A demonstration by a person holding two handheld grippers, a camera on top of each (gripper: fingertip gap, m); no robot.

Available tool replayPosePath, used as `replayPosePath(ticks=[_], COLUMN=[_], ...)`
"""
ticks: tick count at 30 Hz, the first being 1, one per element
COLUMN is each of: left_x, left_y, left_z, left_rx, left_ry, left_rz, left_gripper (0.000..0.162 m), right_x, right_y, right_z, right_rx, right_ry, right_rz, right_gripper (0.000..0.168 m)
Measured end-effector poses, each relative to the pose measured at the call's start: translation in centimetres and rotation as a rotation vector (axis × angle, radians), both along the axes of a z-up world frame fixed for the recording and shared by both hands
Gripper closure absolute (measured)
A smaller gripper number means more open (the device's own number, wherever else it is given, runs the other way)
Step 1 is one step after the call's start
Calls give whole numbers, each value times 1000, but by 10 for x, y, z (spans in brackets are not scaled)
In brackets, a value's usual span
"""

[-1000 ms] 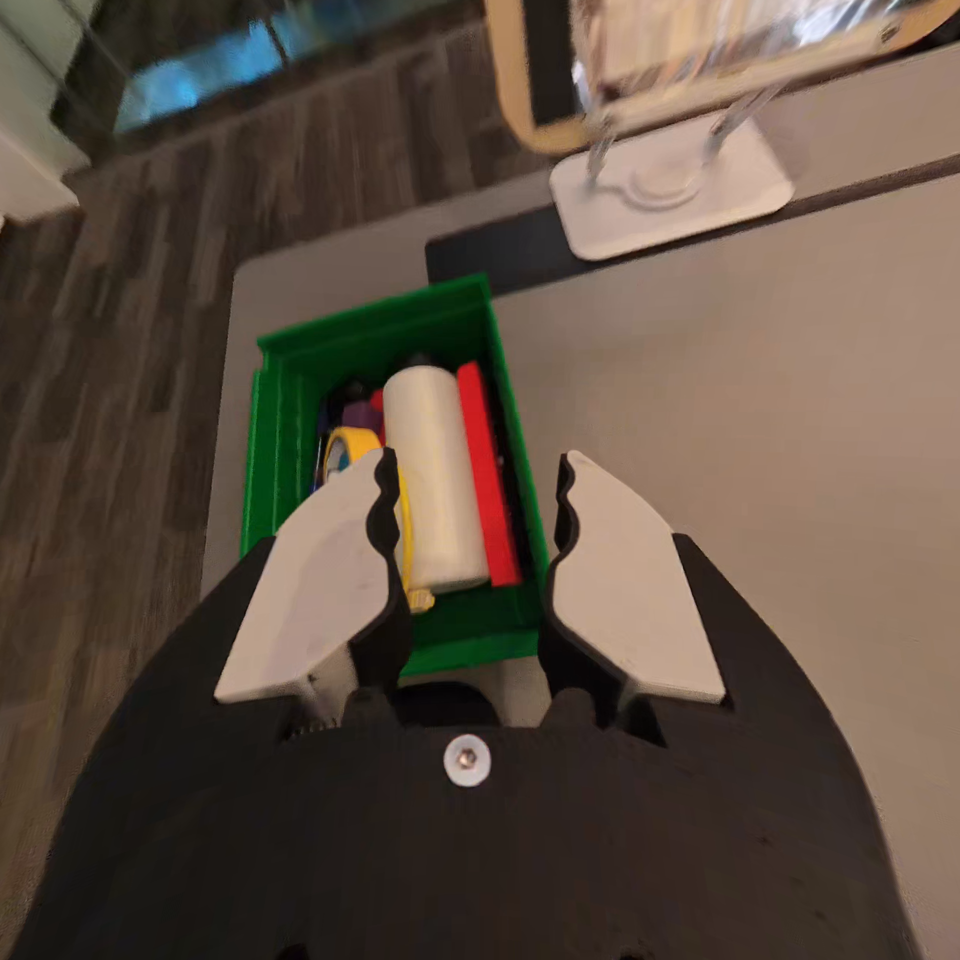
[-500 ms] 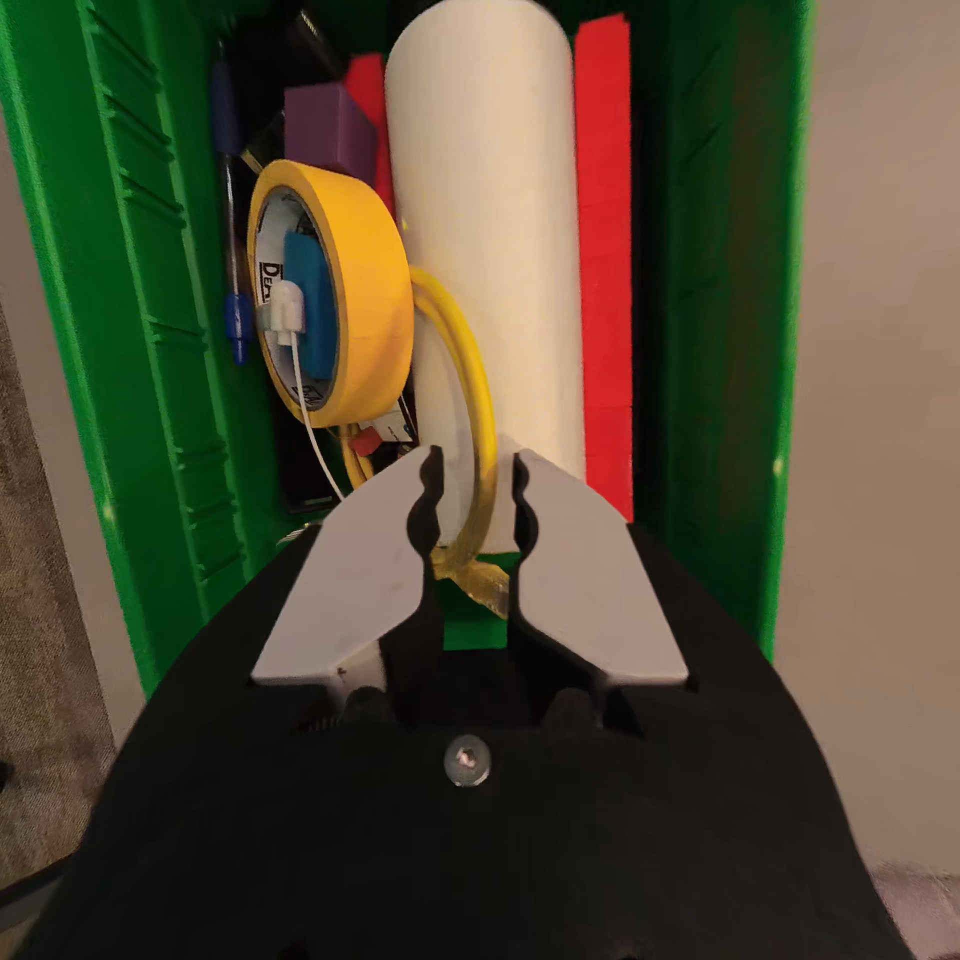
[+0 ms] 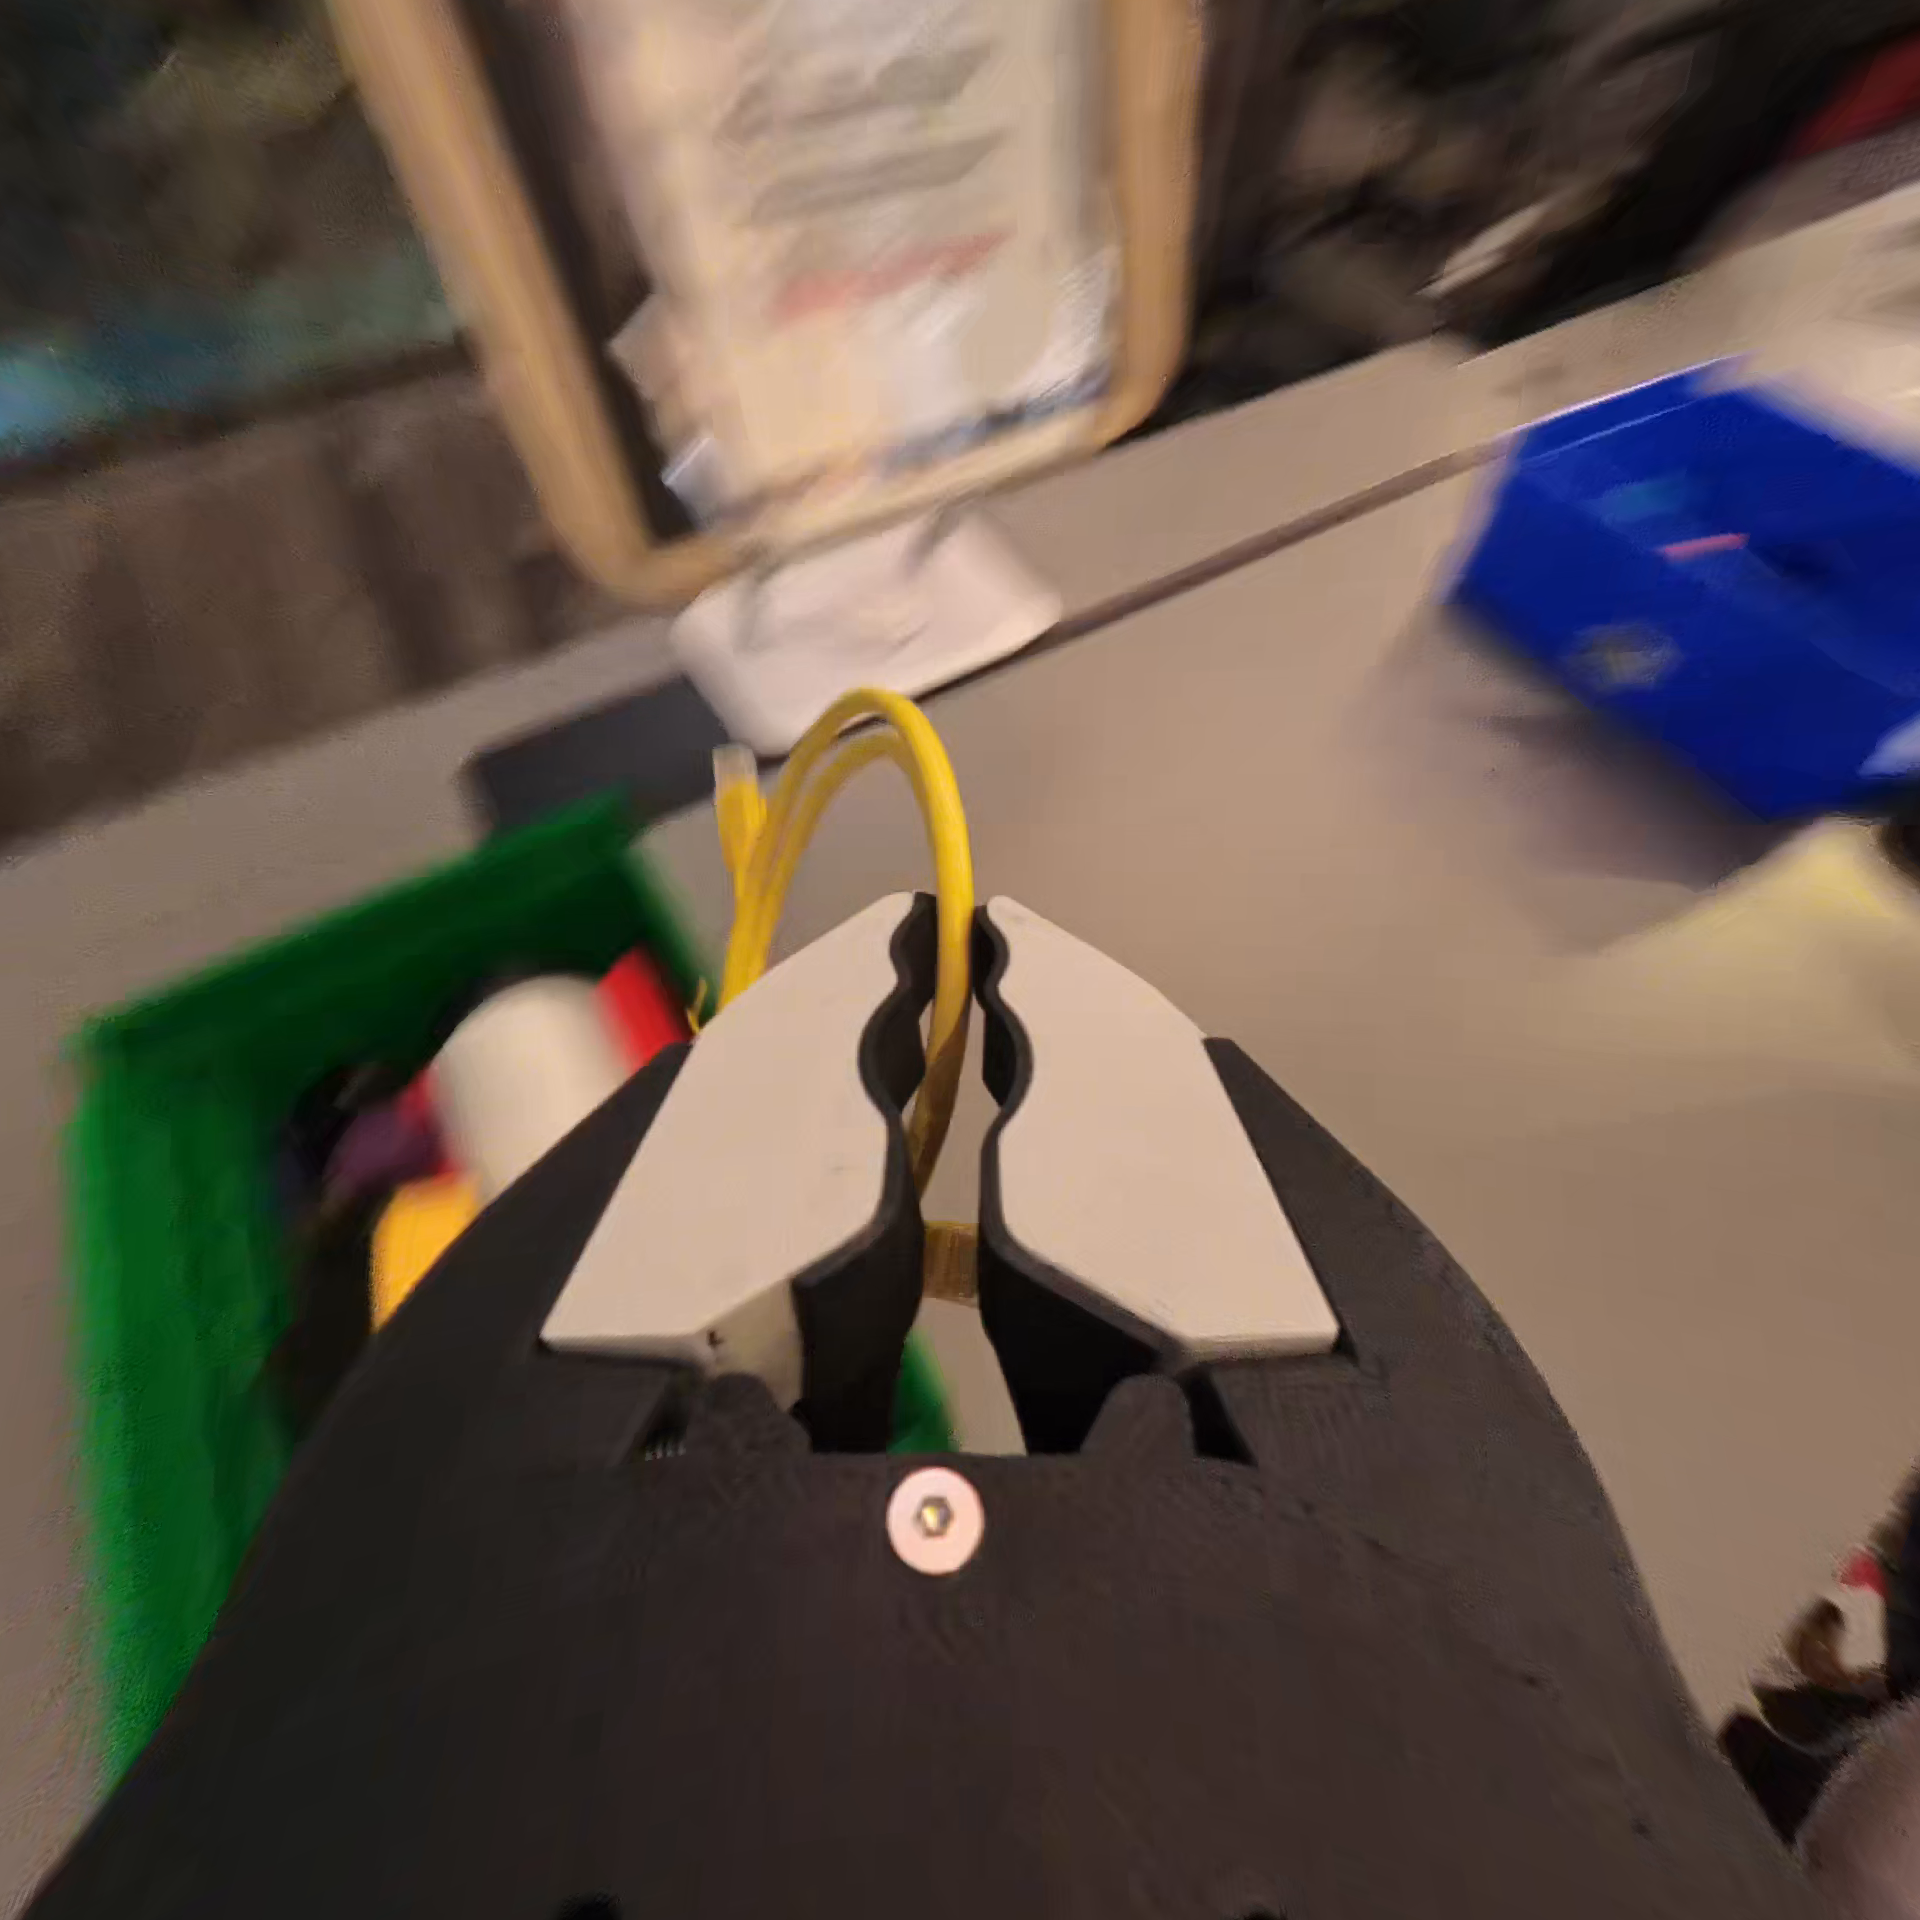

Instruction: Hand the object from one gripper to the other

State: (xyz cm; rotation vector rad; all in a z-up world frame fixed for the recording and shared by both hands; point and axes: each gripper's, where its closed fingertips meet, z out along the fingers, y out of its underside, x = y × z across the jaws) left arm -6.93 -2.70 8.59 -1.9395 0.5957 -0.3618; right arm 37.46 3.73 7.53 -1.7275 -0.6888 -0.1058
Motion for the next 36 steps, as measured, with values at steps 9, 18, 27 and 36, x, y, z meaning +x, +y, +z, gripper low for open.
replayPosePath(ticks=[9,18,27,36], left_x=[163,185,192,201], left_y=[-71,-88,-69,-56], left_z=[93,116,107,93], left_rx=[190,138,143,116], left_ry=[-529,-892,-896,-849], left_rz=[-716,-966,-920,-871], left_gripper=[157,157,157,157], right_x=[-186,-198,-213,-202], right_y=[-98,-118,-99,-69], right_z=[27,76,58,41], right_rx=[-26,-30,-113,-161], right_ry=[442,1038,1085,1035], right_rz=[988,1162,1059,856], right_gripper=[125,113,121,156])
